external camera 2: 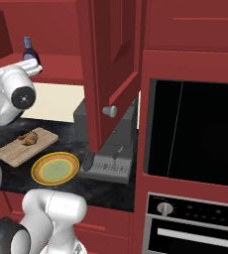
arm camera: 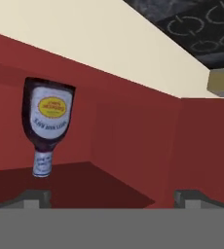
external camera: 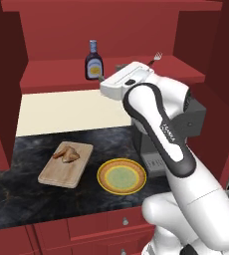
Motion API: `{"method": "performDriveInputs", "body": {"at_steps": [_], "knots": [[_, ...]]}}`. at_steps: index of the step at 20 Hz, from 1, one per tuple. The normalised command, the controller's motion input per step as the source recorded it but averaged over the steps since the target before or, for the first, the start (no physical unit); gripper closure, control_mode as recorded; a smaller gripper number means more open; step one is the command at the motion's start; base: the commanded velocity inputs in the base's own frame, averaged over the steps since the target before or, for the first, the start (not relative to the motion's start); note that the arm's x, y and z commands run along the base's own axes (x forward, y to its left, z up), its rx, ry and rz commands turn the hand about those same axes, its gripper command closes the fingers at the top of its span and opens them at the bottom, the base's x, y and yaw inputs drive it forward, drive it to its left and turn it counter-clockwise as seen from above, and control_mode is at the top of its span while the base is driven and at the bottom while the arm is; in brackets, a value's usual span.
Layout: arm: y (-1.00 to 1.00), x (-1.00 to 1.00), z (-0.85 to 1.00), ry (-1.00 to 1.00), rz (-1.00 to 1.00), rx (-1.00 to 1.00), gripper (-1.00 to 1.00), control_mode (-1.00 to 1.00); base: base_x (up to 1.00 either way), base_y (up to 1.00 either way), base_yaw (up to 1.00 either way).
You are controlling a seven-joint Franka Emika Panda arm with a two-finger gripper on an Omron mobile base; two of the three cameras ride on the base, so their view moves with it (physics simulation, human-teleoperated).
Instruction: Pick the chicken drumstick from the plate and place it on the cutting board. Then pick the condiment bottle from the cabinet and place it next to the cutting board.
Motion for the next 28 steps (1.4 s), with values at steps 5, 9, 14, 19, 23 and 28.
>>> {"method": "performDriveInputs", "body": {"at_steps": [5,9,14,19,23,28], "knots": [[-0.01,0.26,0.21,0.00,-0.01,0.08,-1.00,-1.00,0.00,0.00,0.00],[-0.02,0.25,0.18,0.00,0.00,0.07,-1.00,-1.00,0.00,0.00,0.00],[0.00,0.23,0.13,0.00,0.00,0.05,-1.00,-1.00,0.00,0.00,0.00],[0.00,0.22,0.04,0.00,0.00,0.02,-1.00,-1.00,0.00,0.00,0.00],[0.00,0.22,0.00,0.00,0.00,0.01,-1.00,-1.00,0.00,0.00,0.00],[0.00,0.23,0.00,0.00,0.00,0.00,-1.00,-1.00,0.00,0.00,0.00]]}}
